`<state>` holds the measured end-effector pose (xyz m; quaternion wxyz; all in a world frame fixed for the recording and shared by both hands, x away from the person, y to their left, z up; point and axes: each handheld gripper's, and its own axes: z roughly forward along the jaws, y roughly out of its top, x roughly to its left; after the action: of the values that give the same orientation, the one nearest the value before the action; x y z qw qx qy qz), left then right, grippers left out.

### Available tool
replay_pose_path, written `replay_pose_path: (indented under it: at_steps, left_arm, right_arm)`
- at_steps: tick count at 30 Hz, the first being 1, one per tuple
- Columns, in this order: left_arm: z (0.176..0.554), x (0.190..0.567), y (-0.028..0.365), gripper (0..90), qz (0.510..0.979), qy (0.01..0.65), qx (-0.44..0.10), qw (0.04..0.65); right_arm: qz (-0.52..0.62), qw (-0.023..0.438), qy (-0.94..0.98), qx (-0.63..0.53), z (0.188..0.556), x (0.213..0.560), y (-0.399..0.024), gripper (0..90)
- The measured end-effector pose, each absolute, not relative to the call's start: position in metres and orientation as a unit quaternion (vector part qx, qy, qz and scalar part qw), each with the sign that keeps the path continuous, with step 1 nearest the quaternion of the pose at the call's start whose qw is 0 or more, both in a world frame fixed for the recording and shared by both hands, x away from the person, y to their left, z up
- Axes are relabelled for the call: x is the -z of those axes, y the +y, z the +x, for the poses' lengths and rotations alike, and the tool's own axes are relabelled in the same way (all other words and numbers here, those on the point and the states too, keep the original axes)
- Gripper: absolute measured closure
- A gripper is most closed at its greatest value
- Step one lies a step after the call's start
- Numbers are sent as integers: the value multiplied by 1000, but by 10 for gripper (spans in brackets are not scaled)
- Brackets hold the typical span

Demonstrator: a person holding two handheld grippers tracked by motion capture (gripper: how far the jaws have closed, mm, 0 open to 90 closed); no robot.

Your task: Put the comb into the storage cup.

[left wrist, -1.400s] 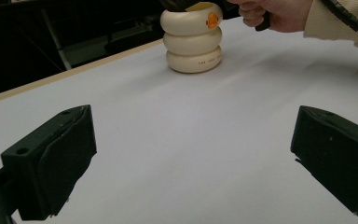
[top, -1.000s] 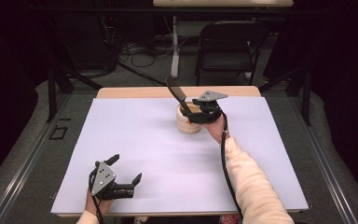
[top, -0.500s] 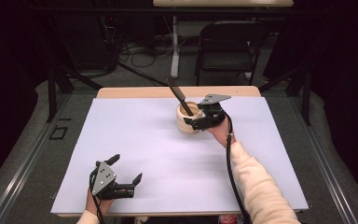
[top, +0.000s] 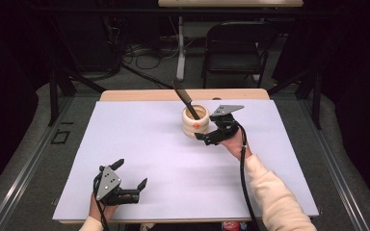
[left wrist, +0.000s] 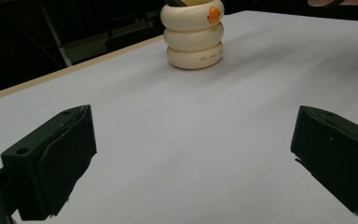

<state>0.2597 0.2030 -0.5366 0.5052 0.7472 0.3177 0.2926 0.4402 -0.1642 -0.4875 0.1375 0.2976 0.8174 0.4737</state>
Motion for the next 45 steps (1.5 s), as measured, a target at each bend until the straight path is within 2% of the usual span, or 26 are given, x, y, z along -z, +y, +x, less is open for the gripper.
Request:
replay_pose_path:
  at_steps: [15, 45]
  left_arm:
    - [261, 536, 202, 2, 749, 315, -290, 506]
    - [256, 536, 206, 2, 743, 323, -295, 506]
  right_arm:
    - [277, 116, 834, -463, 421, 487, -156, 0]
    - [279, 105, 829, -473, 374, 480, -189, 0]
